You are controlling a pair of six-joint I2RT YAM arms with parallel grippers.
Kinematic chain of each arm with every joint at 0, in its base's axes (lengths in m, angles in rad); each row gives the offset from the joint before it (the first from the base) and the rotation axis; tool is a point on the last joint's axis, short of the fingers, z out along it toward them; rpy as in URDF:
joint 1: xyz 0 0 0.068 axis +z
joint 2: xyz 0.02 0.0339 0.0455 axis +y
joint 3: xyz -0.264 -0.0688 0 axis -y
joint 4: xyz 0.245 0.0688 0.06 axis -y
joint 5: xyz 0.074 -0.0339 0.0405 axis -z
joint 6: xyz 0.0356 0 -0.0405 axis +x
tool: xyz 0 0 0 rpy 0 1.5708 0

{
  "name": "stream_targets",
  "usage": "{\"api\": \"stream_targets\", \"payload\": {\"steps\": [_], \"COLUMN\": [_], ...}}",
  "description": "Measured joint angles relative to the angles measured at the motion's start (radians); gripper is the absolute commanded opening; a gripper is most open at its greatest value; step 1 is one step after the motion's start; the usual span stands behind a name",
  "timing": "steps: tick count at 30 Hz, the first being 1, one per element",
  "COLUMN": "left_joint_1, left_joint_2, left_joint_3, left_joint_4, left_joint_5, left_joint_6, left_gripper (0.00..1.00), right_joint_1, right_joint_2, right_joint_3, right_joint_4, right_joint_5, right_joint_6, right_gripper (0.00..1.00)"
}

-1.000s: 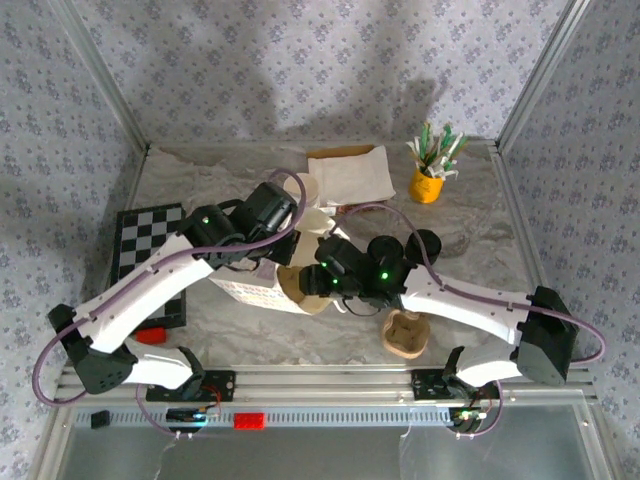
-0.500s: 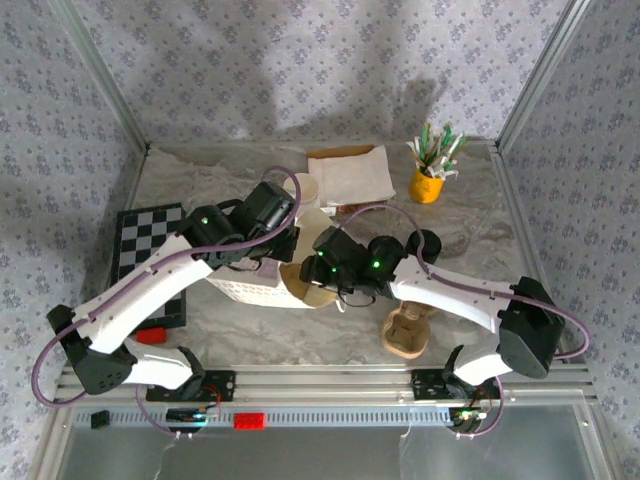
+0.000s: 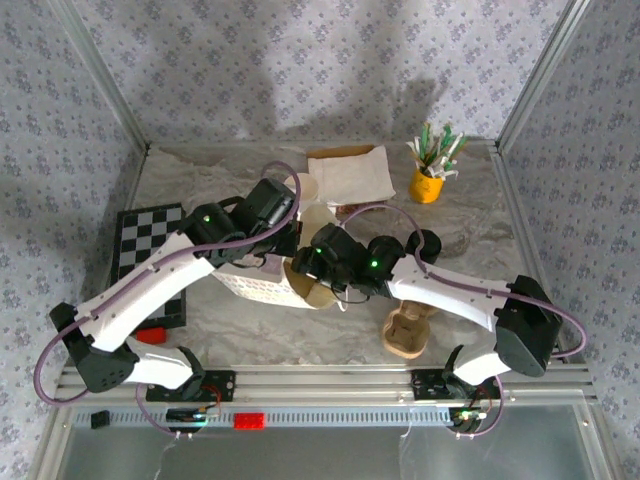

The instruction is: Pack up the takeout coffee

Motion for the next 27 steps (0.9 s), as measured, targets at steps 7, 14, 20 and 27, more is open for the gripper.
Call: {"api": "stream_targets", "payload": {"steps": [7,14,20,27], "left_joint_1": [0.000,0.000,0.000,0.000], "left_joint_2": [0.002,0.002,0.002,0.002], "left_joint_3": [0.003,0.003,0.003,0.003], "left_joint_4": [0.002,0.006,0.008,0.007], "left_joint_5": [0.000,0.000,-0.001,-0.006], "left_joint_6": [-0.021,-0.040,-0.051,-0.055], "left_gripper": [0.00,0.00,0.00,0.00], "right_joint_1": [-0.004,-0.004,-0.006,-0.010], "right_joint_2": [0.024,0.045,0.039,-0.009], "right_joint_3": [0.037,0.060,0.058,0.043], "right_joint_4": [-0.058,-0.070,0.010,0.103], "right_joint_5": [0.017,0.009,0.010,0.009], "right_joint_6": [0.031,0.039,0.015,-0.033], "right_gripper": [0.80,0.68,0.56,0.50]}}
